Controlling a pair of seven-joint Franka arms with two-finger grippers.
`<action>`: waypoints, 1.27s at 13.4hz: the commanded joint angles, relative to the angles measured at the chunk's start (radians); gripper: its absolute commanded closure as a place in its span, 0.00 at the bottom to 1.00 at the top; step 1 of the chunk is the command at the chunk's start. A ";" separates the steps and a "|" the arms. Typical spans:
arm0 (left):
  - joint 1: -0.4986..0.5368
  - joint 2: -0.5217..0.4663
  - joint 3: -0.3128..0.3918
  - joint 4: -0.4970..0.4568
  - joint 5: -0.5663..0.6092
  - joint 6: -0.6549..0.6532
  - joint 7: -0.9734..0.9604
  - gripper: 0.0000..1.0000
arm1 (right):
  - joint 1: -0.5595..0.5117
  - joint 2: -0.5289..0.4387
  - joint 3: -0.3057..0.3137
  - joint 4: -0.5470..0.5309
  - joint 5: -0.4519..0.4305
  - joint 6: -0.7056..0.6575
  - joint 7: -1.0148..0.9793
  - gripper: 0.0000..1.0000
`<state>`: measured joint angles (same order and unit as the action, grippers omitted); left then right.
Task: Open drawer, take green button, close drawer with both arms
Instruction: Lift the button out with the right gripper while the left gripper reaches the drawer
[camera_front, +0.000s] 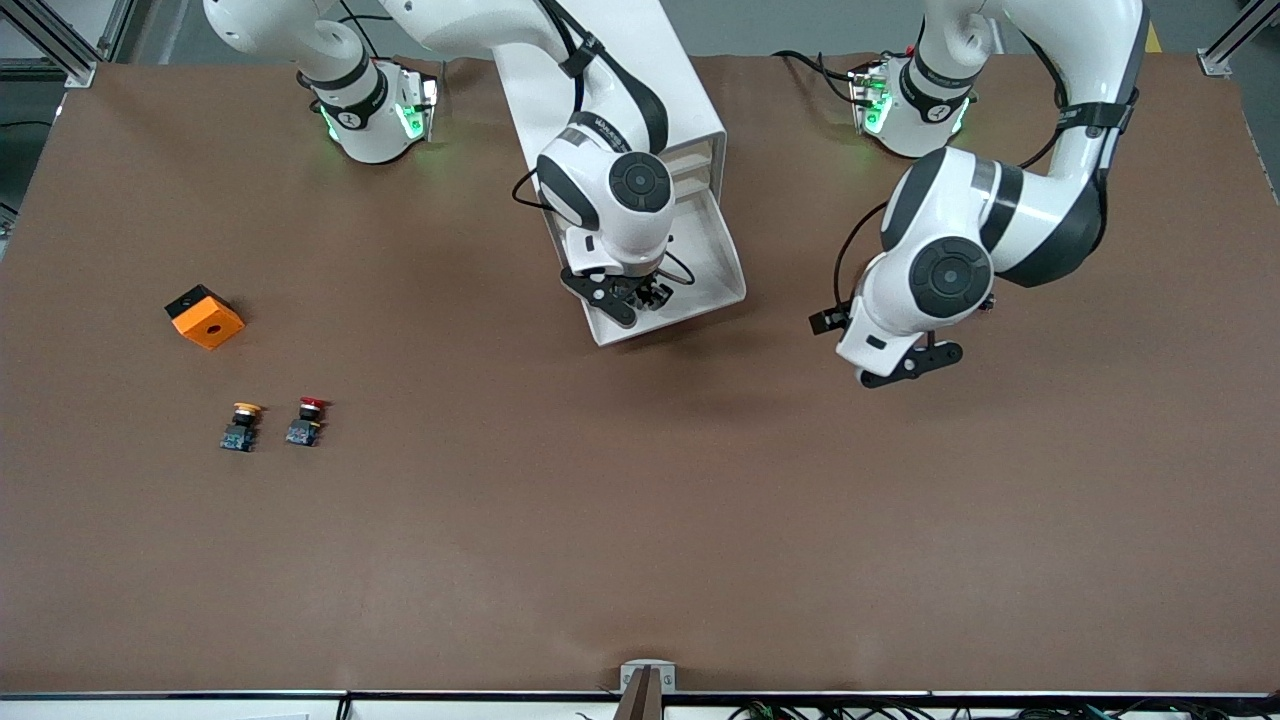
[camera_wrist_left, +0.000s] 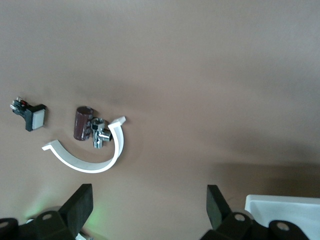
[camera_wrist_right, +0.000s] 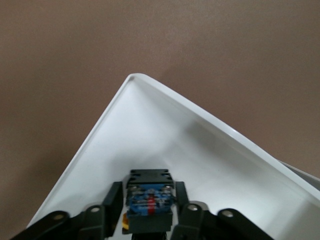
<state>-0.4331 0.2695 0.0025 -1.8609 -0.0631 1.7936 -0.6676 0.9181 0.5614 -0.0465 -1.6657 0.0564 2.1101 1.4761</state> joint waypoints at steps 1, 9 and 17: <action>0.002 -0.049 -0.028 -0.109 0.022 0.075 -0.013 0.00 | 0.001 0.011 0.002 0.018 0.003 -0.002 0.029 0.61; -0.003 -0.029 -0.116 -0.247 0.022 0.419 -0.110 0.00 | -0.079 0.003 0.008 0.141 0.008 -0.079 0.012 1.00; -0.104 0.146 -0.136 -0.184 0.011 0.710 -0.195 0.00 | -0.293 -0.078 0.004 0.170 0.020 -0.121 -0.480 1.00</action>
<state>-0.5206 0.3913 -0.1291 -2.1041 -0.0629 2.5028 -0.8376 0.6876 0.5164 -0.0558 -1.4812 0.0639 2.0060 1.1286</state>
